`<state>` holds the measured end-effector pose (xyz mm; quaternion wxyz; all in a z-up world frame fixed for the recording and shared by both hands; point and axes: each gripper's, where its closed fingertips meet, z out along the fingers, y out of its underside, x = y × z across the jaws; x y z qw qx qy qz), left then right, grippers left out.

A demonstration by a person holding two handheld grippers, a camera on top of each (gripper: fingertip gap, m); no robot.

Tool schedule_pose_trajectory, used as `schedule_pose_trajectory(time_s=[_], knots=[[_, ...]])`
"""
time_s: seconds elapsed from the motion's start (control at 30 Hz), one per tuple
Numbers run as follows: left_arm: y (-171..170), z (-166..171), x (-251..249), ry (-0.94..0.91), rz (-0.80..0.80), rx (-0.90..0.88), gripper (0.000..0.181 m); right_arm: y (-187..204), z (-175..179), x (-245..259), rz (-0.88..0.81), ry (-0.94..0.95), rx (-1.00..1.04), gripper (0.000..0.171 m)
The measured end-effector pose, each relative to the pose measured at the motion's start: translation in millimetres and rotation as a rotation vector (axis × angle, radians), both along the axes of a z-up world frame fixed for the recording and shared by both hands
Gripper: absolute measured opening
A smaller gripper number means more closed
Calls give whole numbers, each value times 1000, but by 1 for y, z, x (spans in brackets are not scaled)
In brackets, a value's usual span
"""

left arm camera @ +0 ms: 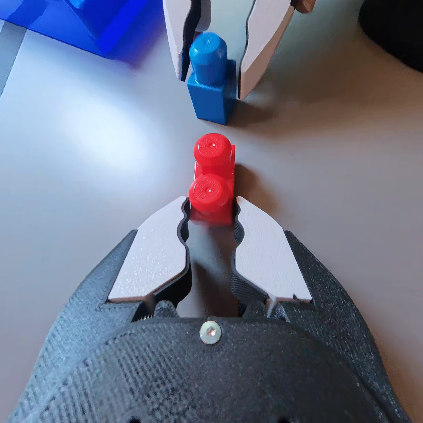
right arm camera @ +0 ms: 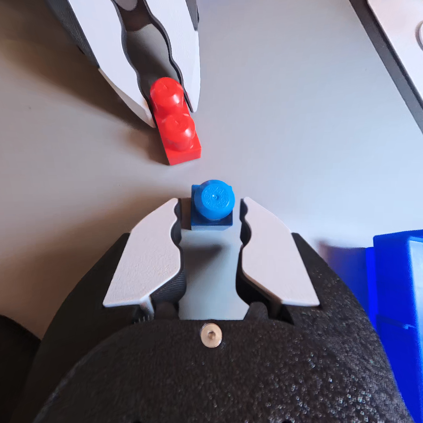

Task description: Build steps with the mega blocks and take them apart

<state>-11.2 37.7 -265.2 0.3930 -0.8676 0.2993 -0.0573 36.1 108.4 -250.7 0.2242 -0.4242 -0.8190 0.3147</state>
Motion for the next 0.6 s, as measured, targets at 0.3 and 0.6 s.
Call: schedule_pose_trajectory(time_s=[0.3, 0.6], knots=[[-34, 47, 28, 40, -131, -25, 36, -76, 60, -8, 155, 162, 70, 52], [-39, 136, 25, -408, -118, 330, 7, -101, 102, -15, 168, 367, -275, 13]])
